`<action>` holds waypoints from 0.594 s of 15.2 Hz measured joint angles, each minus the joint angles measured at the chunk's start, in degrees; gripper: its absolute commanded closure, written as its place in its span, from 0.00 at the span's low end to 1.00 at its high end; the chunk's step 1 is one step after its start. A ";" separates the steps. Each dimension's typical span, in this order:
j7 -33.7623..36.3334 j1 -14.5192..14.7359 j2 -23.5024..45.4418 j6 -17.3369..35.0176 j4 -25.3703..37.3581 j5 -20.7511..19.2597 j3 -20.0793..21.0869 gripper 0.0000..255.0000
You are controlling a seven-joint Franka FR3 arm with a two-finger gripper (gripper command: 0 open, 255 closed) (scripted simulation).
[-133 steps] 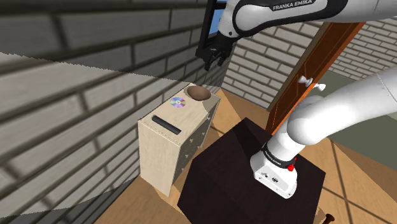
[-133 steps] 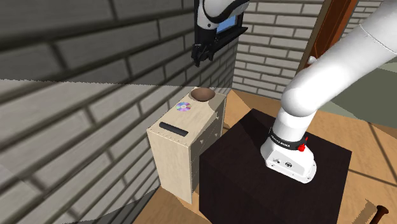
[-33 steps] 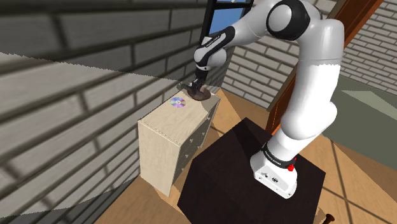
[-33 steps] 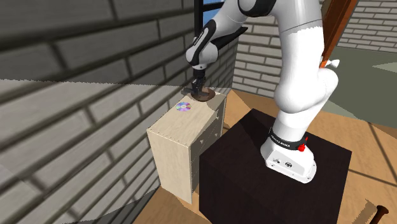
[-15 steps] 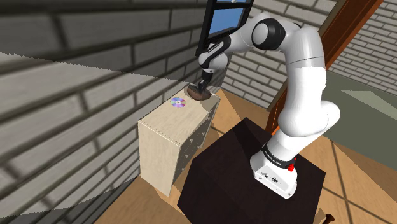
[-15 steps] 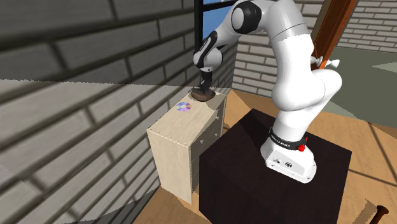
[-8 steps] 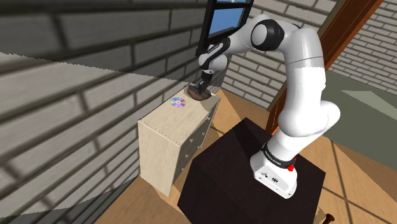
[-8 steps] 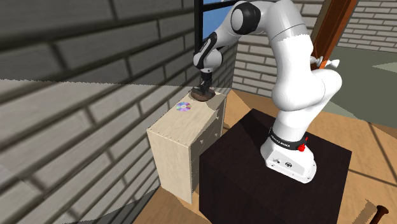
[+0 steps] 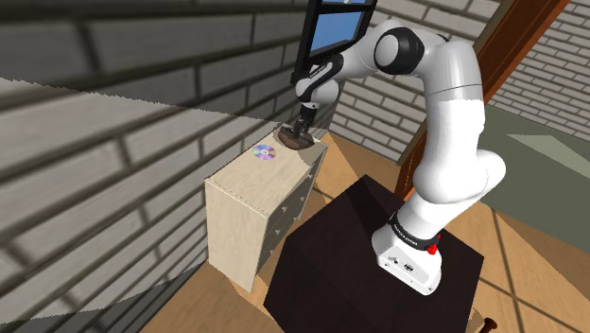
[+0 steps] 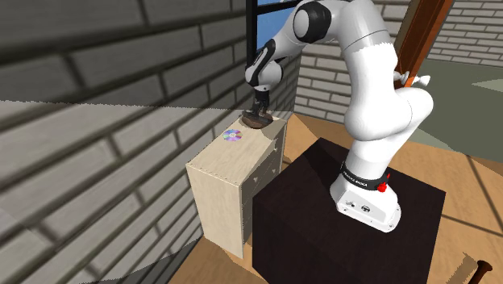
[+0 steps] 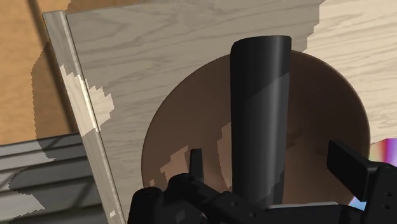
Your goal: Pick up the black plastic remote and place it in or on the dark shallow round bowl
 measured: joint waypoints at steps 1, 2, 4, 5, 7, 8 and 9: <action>0.09 0.00 -0.73 -1.10 0.42 -0.08 -0.07 0.00; 0.32 0.15 -2.15 -2.08 -0.02 -0.15 -0.11 0.00; 0.18 -0.07 -3.79 -3.58 -0.11 -0.23 -0.23 0.00; 0.25 -0.02 -4.12 -3.85 -0.19 -0.25 -0.23 0.00; 0.28 0.00 -4.35 -4.09 -0.20 -0.27 -0.24 0.00; 0.28 0.00 -4.40 -4.13 -0.22 -0.27 -0.24 0.00; 0.28 0.00 -4.41 -4.15 -0.23 -0.28 -0.24 0.00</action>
